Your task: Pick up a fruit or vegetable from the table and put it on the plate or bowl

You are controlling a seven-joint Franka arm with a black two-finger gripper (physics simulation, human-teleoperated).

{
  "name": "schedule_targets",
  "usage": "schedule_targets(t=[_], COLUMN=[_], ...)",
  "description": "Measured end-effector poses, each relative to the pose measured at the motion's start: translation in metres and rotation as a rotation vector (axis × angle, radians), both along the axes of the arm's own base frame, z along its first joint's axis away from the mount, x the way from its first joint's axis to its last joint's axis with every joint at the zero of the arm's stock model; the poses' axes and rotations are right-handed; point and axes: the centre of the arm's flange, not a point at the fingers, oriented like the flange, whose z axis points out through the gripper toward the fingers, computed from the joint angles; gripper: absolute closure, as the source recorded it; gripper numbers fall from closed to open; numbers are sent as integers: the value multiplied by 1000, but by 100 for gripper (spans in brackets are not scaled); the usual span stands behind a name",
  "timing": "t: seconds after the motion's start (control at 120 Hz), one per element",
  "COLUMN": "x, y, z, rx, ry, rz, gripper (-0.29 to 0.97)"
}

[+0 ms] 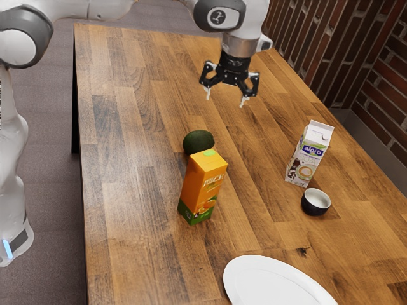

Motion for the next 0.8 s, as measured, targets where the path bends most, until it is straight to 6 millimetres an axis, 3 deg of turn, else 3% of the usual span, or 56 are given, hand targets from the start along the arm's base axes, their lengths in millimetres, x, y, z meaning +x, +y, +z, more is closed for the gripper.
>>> schedule_targets(t=[0.075,0.125,0.183,0.242,0.358,0.475,0.533,0.65,0.8], x=[-18,-44,-84,-97,-94,-91,-82,-65,-58], y=[-3,5,21,27,31,64,70,63,54], z=[-6,-6,-22,-33,-43,-49,-63,-87,-91], rx=[-3,11,18,34,64,79,80,84,81], ry=[12,12,15,7,-11,-14,12,41,11], rz=[-85,-134,-179,-238,-355,-387,-420,-518,-612], gripper=[0,0,0,0,0,0,0,0,0])
